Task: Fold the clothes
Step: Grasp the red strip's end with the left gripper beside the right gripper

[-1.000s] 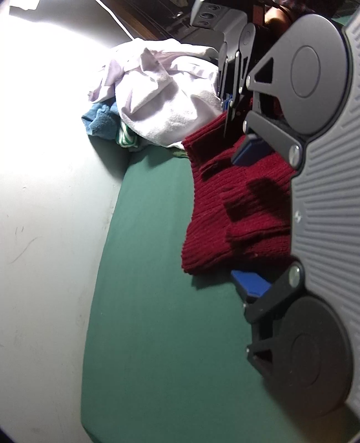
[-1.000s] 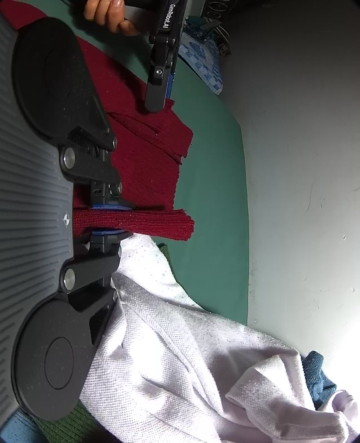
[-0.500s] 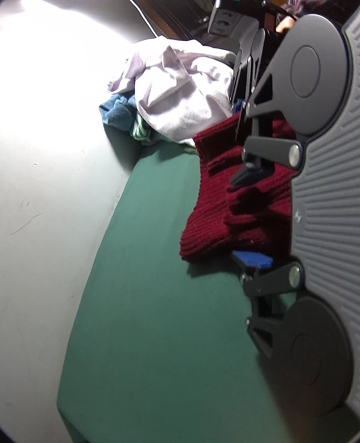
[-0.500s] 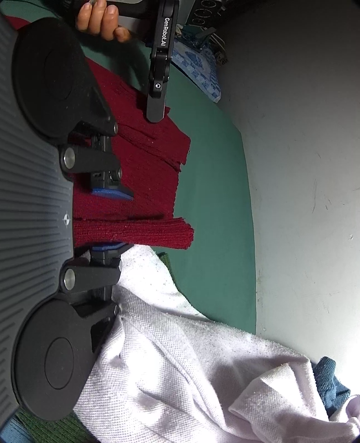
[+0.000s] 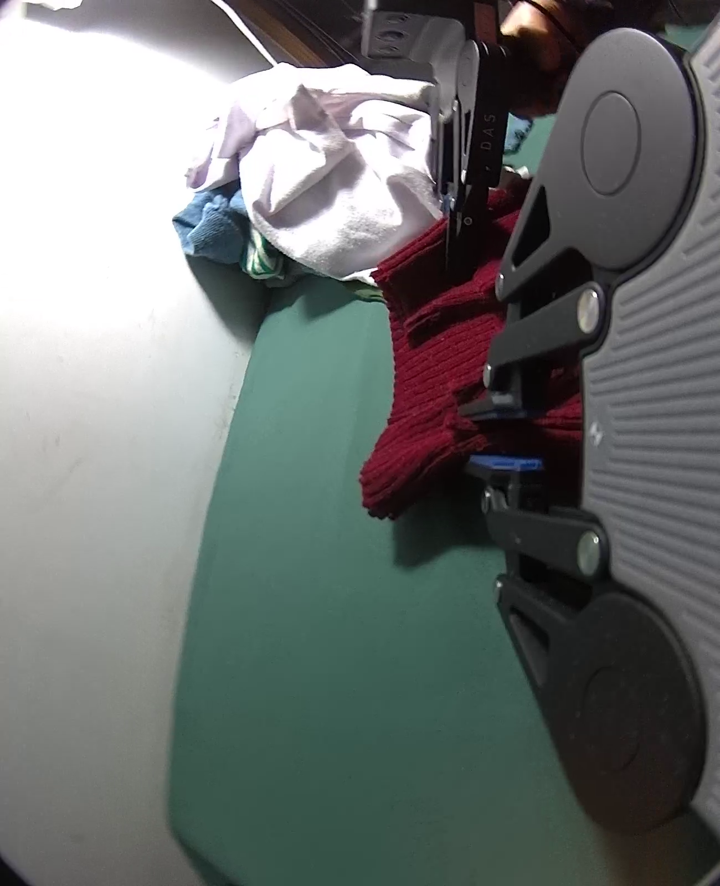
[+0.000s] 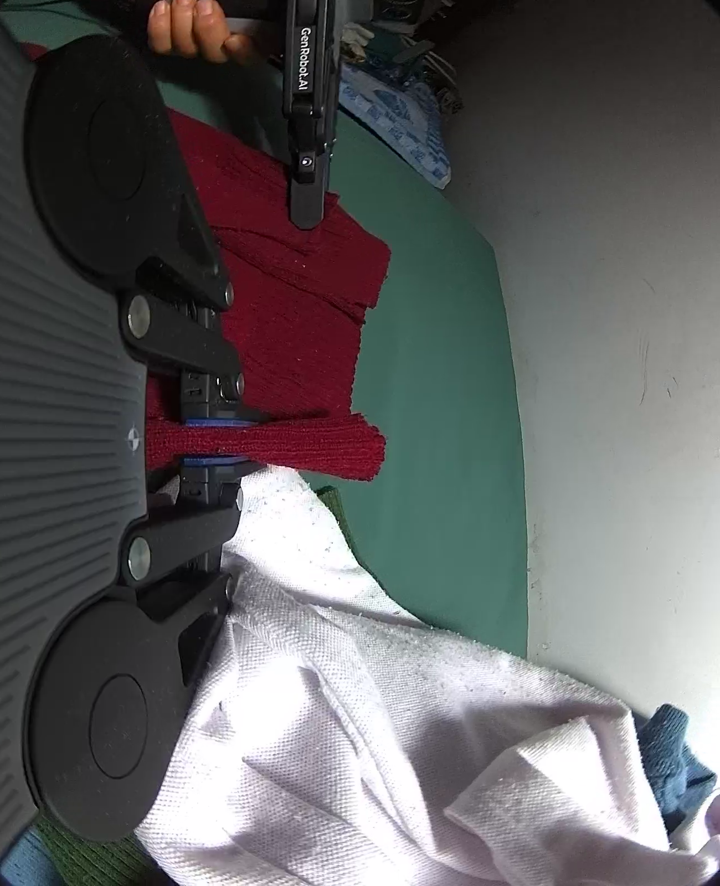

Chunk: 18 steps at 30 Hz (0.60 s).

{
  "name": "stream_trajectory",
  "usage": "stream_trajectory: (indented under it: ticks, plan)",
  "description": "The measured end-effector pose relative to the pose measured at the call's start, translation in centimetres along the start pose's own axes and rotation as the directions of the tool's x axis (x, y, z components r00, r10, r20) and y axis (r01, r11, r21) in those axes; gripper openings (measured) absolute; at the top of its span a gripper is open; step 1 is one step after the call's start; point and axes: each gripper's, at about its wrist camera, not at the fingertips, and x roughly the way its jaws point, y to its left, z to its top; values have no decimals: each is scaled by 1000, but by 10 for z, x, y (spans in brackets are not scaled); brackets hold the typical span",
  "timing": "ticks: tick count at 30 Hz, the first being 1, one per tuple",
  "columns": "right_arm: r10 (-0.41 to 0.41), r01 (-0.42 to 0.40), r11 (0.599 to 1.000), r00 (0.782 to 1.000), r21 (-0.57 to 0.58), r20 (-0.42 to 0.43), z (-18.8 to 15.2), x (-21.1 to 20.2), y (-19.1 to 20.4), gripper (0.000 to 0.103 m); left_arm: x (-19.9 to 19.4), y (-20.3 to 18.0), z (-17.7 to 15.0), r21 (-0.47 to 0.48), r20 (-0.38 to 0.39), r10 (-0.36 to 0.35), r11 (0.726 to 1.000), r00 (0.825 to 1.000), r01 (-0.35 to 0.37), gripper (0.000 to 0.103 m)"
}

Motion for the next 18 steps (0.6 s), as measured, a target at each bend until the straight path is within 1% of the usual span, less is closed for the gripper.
stream_trajectory:
  ticks: [3, 7, 13, 18]
  plan:
    - [-38, 39, 998, 999, -55, 19, 0, -1, 13, 9, 1, -16, -1, 74, 6, 84, 994, 996, -84, 8]
    - [-60, 64, 994, 997, -91, 46, 2, -6, 23, 9, -2, -30, -3, 130, 25, 158, 978, 987, -160, 8]
    - [-68, 75, 992, 995, -102, 75, 2, -16, 23, 9, -16, -41, -3, 181, 63, 192, 963, 979, -200, 8]
    - [-39, 53, 992, 992, -115, 117, 0, -32, 29, 9, -33, -51, -4, 214, 91, 198, 953, 976, -214, 8]
